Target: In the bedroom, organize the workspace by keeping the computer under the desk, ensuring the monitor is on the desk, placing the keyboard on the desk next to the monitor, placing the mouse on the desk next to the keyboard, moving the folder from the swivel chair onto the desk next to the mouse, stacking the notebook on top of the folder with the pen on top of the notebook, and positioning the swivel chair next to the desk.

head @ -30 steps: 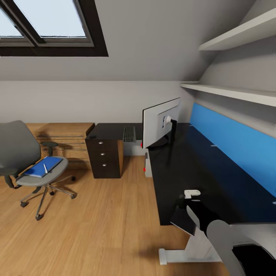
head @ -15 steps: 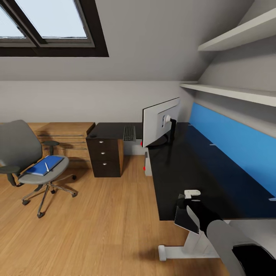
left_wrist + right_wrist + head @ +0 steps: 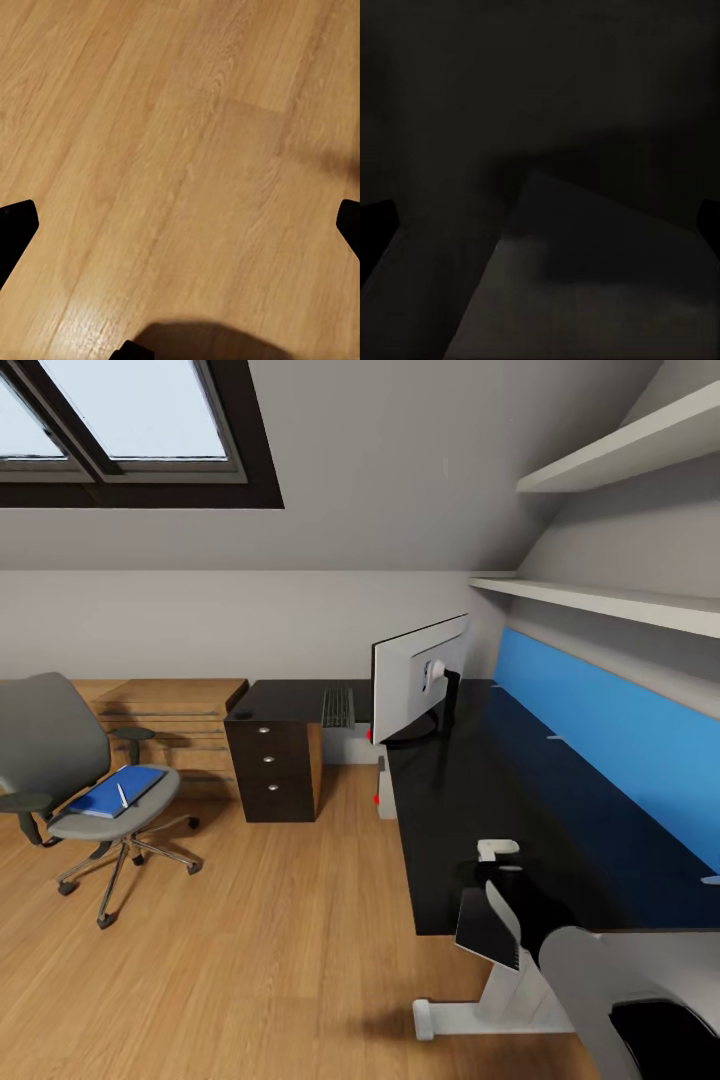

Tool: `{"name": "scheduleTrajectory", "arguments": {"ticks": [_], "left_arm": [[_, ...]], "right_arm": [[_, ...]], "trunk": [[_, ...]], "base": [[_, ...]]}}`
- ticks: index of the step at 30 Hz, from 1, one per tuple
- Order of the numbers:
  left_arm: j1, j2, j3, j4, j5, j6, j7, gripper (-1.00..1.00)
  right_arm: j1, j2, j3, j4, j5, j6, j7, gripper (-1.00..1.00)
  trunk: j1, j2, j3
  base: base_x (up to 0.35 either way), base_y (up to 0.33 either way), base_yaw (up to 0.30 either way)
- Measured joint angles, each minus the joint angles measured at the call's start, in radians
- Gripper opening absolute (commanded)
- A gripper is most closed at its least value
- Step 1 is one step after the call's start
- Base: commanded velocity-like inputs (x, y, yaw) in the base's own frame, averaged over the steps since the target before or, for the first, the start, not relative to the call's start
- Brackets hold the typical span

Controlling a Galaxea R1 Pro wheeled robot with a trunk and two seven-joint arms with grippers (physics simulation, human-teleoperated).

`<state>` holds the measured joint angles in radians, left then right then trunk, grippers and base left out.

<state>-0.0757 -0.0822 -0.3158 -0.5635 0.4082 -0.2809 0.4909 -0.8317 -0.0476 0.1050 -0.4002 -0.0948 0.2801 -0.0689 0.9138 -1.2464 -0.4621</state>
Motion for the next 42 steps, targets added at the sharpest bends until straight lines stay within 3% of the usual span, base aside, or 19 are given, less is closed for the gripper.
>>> {"name": "scheduleTrajectory", "arguments": {"ticks": [5,10,13,22,28,34,42], "left_arm": [[0.000,0.000,0.000,0.000,0.000,0.000,0.000,1.00],[0.000,0.000,0.000,0.002,0.000,0.000,0.000,1.00],[0.000,0.000,0.000,0.002,0.000,0.000,0.000,1.00],[0.000,0.000,0.000,0.002,0.000,0.000,0.000,1.00],[0.000,0.001,0.001,0.002,0.001,0.000,0.001,1.00],[0.000,0.002,0.003,0.002,0.001,0.000,0.001,1.00],[0.000,0.002,0.003,0.002,0.001,0.000,0.001,1.00]], "right_arm": [[0.001,0.000,-0.004,-0.107,-0.005,0.168,0.004,1.00],[0.023,-0.001,-0.004,-0.281,-0.065,0.321,0.004,1.00],[0.060,-0.002,-0.004,-0.363,-0.094,0.358,0.003,1.00],[0.215,-0.003,-0.006,-0.647,-0.122,0.425,-0.001,1.00],[0.277,-0.002,-0.005,-0.768,-0.125,0.451,-0.003,1.00],[0.306,-0.002,-0.006,-0.833,-0.127,0.453,-0.010,1.00],[0.311,-0.002,-0.018,-0.846,-0.130,0.454,-0.013,1.00]], "trunk": [[0.000,0.000,0.000],[0.000,0.000,0.000],[0.000,0.000,0.000],[0.000,0.000,0.007],[0.000,0.000,0.016],[0.001,0.000,0.024],[0.001,0.000,0.025]], "base": [[0.000,0.000,0.000],[0.000,0.000,0.000],[0.000,0.000,0.000],[0.000,0.000,0.000],[-0.005,0.000,0.000],[-0.197,0.000,0.000],[-0.325,0.000,0.000]]}}
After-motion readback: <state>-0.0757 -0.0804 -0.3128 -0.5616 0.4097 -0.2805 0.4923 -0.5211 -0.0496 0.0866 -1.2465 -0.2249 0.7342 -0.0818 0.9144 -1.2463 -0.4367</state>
